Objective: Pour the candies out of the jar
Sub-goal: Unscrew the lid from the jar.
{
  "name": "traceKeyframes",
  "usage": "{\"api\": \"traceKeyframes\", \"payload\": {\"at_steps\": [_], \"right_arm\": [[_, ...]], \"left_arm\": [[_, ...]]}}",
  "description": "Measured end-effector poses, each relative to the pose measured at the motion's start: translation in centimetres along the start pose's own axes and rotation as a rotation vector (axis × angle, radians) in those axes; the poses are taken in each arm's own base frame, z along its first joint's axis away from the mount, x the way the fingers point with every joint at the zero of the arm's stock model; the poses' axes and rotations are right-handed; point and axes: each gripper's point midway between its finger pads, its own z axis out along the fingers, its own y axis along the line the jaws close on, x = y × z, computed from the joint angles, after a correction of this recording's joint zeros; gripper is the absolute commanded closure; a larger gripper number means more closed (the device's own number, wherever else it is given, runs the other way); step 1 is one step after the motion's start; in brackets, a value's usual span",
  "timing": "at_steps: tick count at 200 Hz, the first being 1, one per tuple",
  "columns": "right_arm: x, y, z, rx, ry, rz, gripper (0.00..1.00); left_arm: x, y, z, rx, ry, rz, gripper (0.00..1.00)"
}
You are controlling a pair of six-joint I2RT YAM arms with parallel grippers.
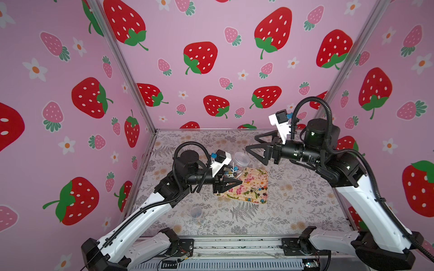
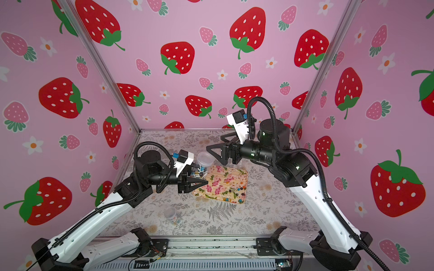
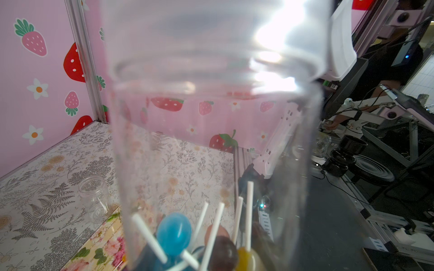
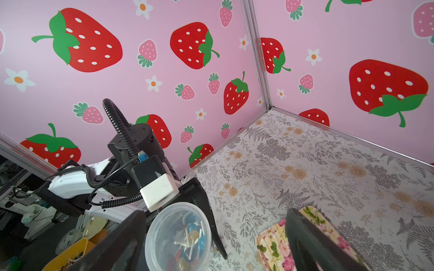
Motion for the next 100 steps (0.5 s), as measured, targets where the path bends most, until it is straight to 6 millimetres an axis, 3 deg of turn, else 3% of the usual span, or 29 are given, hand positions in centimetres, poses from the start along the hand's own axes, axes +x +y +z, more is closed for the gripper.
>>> {"api": "traceKeyframes", "payload": {"at_steps": [100], "right_arm": [[3.3,1.1,3.0,-0.014,0.117,0.043,0.12]], "left_arm": [[0.0,0.3,0.0,-0.014,0.001,0.002,0.54]]}}
